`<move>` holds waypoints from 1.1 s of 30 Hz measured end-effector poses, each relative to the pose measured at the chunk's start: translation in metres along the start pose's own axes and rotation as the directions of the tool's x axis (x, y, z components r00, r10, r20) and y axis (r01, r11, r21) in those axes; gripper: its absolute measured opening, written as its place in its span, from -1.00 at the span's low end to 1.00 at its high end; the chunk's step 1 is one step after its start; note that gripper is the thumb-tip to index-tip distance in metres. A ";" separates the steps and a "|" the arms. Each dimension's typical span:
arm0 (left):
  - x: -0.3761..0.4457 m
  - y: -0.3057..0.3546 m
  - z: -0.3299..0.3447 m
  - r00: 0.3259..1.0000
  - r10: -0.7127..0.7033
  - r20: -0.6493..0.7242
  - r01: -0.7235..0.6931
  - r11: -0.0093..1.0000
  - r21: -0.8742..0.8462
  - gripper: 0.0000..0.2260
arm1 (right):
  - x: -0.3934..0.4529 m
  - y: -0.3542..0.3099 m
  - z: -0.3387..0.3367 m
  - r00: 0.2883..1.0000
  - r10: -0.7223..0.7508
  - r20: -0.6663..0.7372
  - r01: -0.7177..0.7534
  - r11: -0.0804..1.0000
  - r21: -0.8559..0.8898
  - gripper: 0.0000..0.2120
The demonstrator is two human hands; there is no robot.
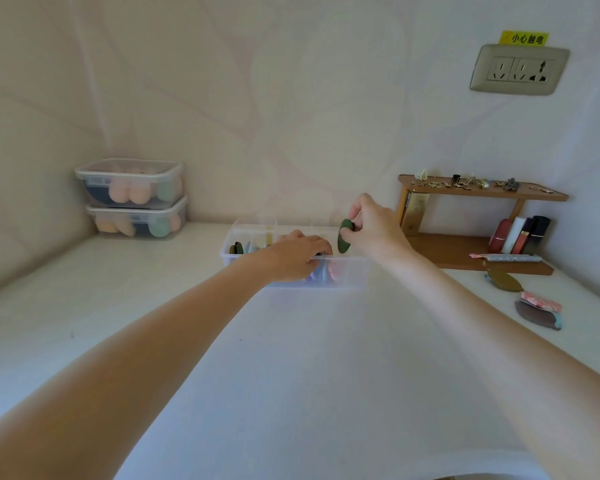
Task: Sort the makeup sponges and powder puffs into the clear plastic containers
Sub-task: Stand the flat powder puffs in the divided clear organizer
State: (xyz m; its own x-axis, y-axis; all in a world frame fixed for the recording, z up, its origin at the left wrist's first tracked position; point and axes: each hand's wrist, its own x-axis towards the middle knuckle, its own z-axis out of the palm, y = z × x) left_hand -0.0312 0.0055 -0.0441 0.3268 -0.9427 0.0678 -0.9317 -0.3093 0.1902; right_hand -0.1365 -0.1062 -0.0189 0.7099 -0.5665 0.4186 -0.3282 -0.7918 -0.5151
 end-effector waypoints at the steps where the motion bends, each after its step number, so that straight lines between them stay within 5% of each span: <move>1: 0.000 0.000 -0.001 1.000 0.003 -0.002 -0.003 1.000 0.004 -0.60 | -0.001 0.000 0.006 0.999 -0.033 0.010 0.033 0.998 -0.061 -0.84; 8: -0.002 0.002 -0.002 1.000 -0.003 0.016 0.003 1.000 -0.001 -0.57 | 0.002 -0.004 0.023 0.996 -0.041 0.075 0.060 0.956 -0.286 -0.85; 14: 0.006 -0.003 -0.003 0.997 -0.015 0.069 0.017 0.999 -0.029 -0.50 | 0.012 -0.001 0.022 0.980 0.000 0.199 0.039 0.981 -0.190 -0.75; 26: 0.022 0.005 -0.013 0.988 -0.070 0.136 0.038 0.973 0.226 -0.49 | 0.013 0.000 0.017 0.951 0.022 0.307 0.042 0.978 -0.202 -0.75; 33: 0.010 0.008 -0.024 0.993 0.085 0.088 -0.098 0.983 0.154 -0.70 | 0.011 0.001 0.015 0.943 -0.011 0.334 0.079 0.979 -0.190 -0.79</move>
State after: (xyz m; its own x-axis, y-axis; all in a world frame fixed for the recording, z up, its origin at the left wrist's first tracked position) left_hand -0.0319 -0.0039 -0.0181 0.2312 -0.9729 -0.0024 -0.9725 -0.2312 0.0294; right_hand -0.1198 -0.1103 -0.0258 0.8807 -0.4491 0.1506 -0.3837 -0.8628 -0.3292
